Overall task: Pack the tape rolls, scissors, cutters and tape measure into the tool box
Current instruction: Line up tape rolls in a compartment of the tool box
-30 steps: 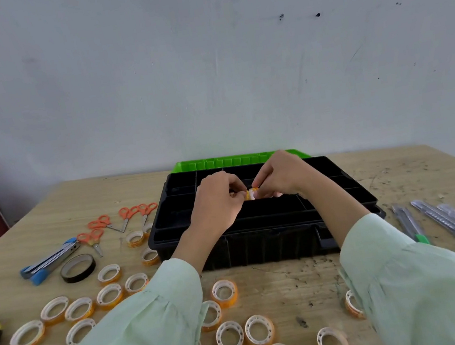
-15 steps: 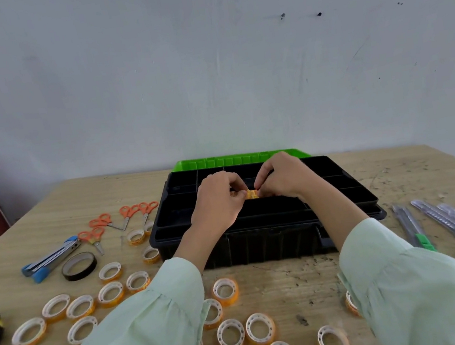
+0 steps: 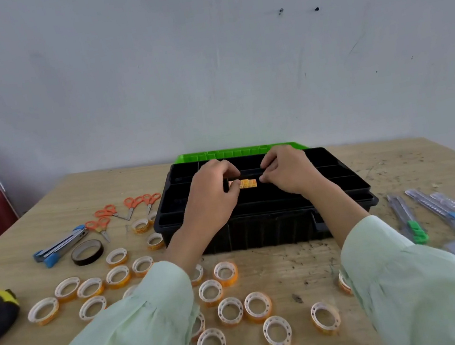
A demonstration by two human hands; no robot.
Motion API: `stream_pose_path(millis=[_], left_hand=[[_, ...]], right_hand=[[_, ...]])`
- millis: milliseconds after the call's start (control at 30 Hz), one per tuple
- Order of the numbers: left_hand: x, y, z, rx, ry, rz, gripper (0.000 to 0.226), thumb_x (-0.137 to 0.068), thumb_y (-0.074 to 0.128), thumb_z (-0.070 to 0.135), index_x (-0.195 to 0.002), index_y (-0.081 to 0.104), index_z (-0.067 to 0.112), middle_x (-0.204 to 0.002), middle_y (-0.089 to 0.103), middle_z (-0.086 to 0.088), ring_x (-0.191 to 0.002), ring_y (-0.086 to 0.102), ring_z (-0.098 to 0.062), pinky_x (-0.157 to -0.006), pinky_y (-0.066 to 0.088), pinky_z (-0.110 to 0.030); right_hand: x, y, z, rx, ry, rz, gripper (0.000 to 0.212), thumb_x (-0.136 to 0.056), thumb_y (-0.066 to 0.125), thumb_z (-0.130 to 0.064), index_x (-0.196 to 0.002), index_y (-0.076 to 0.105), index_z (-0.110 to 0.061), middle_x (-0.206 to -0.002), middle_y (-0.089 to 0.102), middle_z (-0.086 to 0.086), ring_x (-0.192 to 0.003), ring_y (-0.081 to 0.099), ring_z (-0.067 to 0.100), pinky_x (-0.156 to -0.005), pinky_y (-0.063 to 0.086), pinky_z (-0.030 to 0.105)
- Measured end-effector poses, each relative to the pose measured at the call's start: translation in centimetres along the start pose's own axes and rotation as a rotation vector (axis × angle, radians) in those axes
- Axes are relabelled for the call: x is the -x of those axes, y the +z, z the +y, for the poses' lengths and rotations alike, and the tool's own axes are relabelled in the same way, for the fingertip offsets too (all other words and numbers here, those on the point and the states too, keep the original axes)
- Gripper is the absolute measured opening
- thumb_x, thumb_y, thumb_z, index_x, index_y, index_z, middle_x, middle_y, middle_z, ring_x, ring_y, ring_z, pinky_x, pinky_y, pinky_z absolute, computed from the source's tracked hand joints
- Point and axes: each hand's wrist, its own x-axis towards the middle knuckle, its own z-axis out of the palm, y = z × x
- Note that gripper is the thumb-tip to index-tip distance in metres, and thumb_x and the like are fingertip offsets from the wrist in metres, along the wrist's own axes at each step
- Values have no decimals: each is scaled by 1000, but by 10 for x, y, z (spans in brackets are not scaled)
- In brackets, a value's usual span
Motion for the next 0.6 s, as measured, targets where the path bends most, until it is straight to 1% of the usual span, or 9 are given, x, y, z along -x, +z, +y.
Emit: stream_pose_path(millis=[67, 133, 167, 233, 300, 367, 433, 500, 600], left_hand=[[12, -9, 3, 21, 41, 12, 8, -86, 62, 11, -92, 65, 16, -90, 60, 4, -87, 56, -7, -80, 47, -20], [28, -20, 7, 41, 65, -6, 8, -85, 63, 9, -89, 65, 15, -87, 59, 4, -82, 56, -5, -75, 45, -14], [37, -24, 9, 48, 70, -25, 8, -84, 63, 8, -87, 64, 15, -85, 58, 5, -79, 56, -4, -72, 43, -11], [55, -31, 11, 62, 64, -108, 7, -84, 64, 7, -86, 64, 14, -82, 58, 5, -74, 55, -4, -67, 42, -10], [71, -32, 9, 36, 31, -237, 5, -84, 65, 9, -84, 65, 14, -80, 59, 5, -72, 56, -5, -65, 45, -14], [87, -29, 4, -66, -16, -348, 3, -85, 65, 14, -83, 65, 18, -81, 58, 7, -74, 56, -6, -68, 49, -23], [98, -25, -2, -194, -59, -411, 3, -87, 63, 20, -86, 66, 19, -86, 56, 7, -82, 54, -8, -74, 49, -28], [107, -21, -4, -269, -85, -412, 6, -88, 61, 23, -88, 66, 20, -91, 54, 7, -90, 50, -10, -80, 47, -29], [113, -16, -4, -311, -121, -380, 7, -88, 62, 26, -87, 67, 21, -93, 53, 7, -91, 51, -9, -83, 47, -30]], right_hand=[[15, -1, -1, -88, -90, 181, 16, -82, 68, -10, -95, 60, -13, -85, 68, 4, -78, 62, 14, -64, 45, 18], [37, -4, -3, -179, -207, 228, 10, -82, 68, -11, -90, 62, -14, -75, 68, 1, -67, 60, 9, -60, 45, 12], [49, -6, -4, -196, -257, 180, 7, -82, 69, -12, -86, 64, -15, -72, 69, -1, -64, 62, 8, -62, 47, 12], [71, -8, -1, -180, -304, -22, 5, -82, 71, -13, -81, 68, -16, -67, 71, -2, -60, 64, 5, -63, 52, 16], [90, -7, 4, -109, -296, -287, 5, -82, 72, -11, -83, 71, -16, -69, 72, -4, -60, 65, 2, -64, 53, 16], [107, -1, 10, 34, -330, -460, 11, -81, 72, -11, -86, 74, -20, -76, 72, -9, -67, 64, -4, -67, 50, 10], [118, 8, 16, 158, -367, -538, 20, -81, 70, -7, -90, 75, -25, -87, 70, -10, -77, 61, -2, -69, 47, 9], [125, 15, 22, 210, -372, -573, 31, -81, 67, -2, -95, 75, -29, -98, 65, -8, -84, 58, 5, -72, 47, 14], [129, 22, 28, 229, -377, -593, 40, -81, 67, -4, -100, 73, -39, -103, 55, -8, -93, 53, 11, -82, 48, 25]])
